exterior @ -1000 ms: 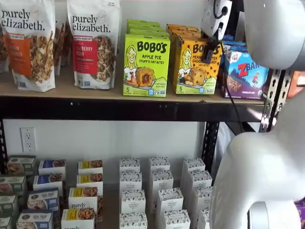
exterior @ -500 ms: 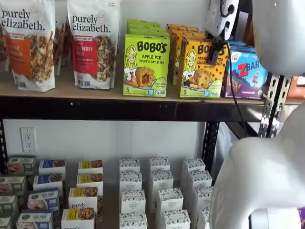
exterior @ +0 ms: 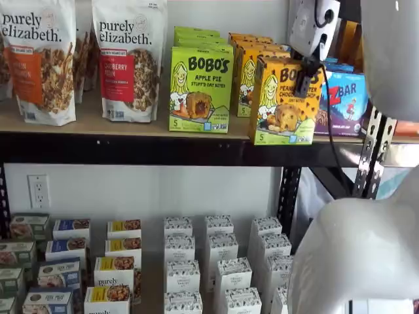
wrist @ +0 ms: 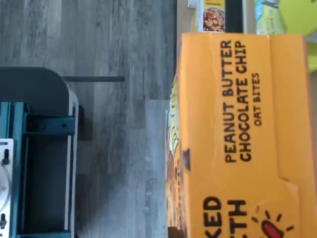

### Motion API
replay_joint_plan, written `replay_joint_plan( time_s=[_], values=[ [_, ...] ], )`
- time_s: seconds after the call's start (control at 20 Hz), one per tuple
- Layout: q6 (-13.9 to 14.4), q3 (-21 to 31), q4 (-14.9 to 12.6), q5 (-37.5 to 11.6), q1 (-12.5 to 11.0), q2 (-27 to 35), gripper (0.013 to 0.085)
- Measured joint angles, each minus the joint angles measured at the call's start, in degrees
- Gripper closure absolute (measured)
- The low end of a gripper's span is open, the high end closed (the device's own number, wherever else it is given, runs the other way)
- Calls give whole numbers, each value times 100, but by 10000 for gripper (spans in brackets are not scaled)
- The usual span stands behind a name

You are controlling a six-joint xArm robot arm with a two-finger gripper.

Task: Pick up the orange box on the top shelf, the fifth box from the left

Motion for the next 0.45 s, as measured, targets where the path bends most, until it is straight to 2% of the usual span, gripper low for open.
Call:
replay_joint_plan(
  time_s=[0.45],
  values=[
    [-285, 757, -58, 178, -292, -842, 730]
  ],
)
